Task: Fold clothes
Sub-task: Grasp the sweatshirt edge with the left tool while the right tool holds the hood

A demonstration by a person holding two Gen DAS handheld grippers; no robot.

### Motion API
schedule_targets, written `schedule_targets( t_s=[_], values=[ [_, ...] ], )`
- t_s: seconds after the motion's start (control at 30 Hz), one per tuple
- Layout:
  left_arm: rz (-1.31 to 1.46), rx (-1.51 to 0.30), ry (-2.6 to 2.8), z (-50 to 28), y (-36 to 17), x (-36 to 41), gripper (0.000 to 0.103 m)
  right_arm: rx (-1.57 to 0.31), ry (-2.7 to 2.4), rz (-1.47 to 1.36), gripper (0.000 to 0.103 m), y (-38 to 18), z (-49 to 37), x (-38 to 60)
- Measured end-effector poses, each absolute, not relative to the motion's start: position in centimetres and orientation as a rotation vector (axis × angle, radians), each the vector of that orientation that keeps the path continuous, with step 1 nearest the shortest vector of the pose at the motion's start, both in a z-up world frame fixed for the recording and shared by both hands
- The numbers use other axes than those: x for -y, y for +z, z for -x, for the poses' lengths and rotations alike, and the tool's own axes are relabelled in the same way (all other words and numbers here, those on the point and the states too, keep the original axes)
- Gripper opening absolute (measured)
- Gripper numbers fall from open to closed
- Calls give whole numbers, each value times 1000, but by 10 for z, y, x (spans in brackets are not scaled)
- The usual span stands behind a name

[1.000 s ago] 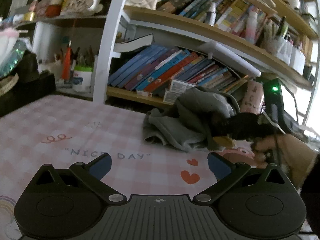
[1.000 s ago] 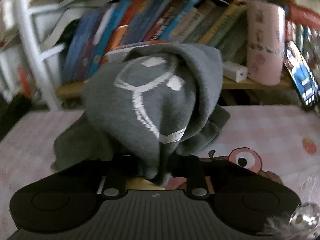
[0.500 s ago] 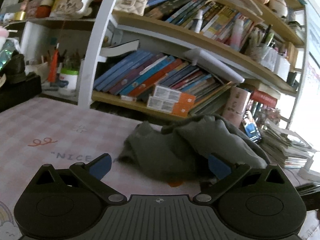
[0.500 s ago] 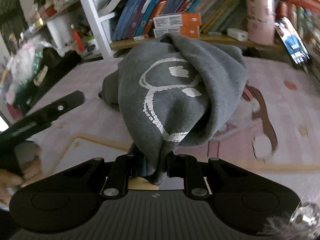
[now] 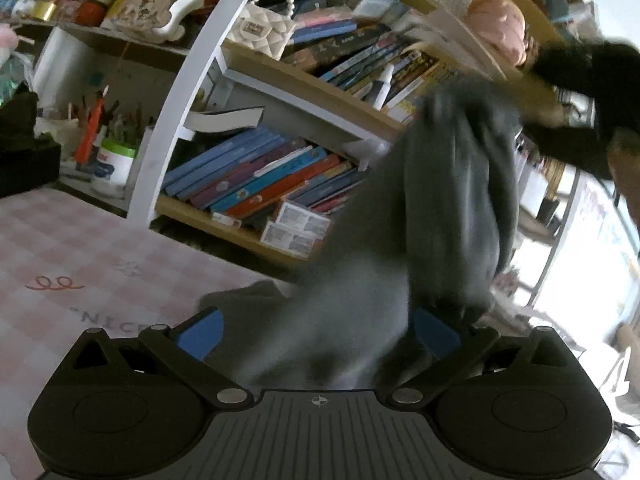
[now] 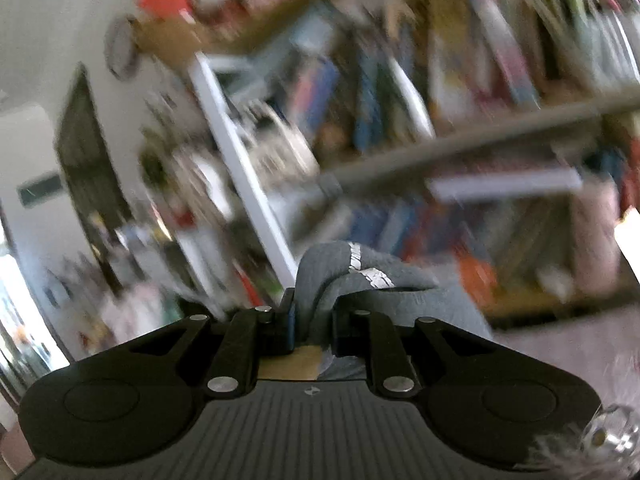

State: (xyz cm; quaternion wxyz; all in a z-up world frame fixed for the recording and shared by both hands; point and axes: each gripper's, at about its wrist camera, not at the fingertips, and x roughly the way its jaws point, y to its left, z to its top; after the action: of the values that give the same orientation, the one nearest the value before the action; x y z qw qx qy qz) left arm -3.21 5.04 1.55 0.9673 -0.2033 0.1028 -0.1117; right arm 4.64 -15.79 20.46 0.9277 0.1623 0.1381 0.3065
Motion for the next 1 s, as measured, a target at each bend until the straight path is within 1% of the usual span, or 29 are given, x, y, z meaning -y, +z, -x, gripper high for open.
schedule_targets(
  t_s=[0.1, 0.17, 0.27, 0.4, 0.5, 0.53, 0.6, 0.63, 0.67, 0.73, 0.83, 1.0],
  values=[
    [448, -187, -239, 35, 17, -55, 103, -224, 625, -387, 14, 216, -41, 176],
    [462, -180, -242, 35, 18, -57, 103, -234, 540, -419, 14, 206, -38, 199],
    [455, -194, -238, 34, 19, -55, 103, -387, 323, -407, 14, 154, -42, 237],
    [410, -216, -253, 33, 19, -49, 102, -613, 154, -349, 14, 69, -41, 266],
    [376, -230, -252, 32, 19, -44, 103, -631, 140, -375, 16, 37, -28, 279],
    [368, -238, -251, 30, 18, -42, 101, -623, 143, -390, 16, 31, -24, 282],
    [348, -254, -248, 28, 16, -39, 90, -606, 149, -421, 16, 19, -15, 290],
    [340, -262, -249, 27, 15, -37, 81, -595, 147, -431, 16, 16, -12, 293],
    [338, -275, -254, 26, 14, -36, 76, -580, 140, -434, 16, 15, -10, 295],
    [346, -305, -276, 22, 12, -35, 71, -555, 128, -447, 16, 11, -7, 299],
    [344, -337, -306, 17, 9, -32, 70, -544, 129, -495, 17, 0, 0, 310],
    [376, -410, -337, 3, 4, -22, 70, -559, 164, -553, 23, -16, -11, 317]
  ],
)
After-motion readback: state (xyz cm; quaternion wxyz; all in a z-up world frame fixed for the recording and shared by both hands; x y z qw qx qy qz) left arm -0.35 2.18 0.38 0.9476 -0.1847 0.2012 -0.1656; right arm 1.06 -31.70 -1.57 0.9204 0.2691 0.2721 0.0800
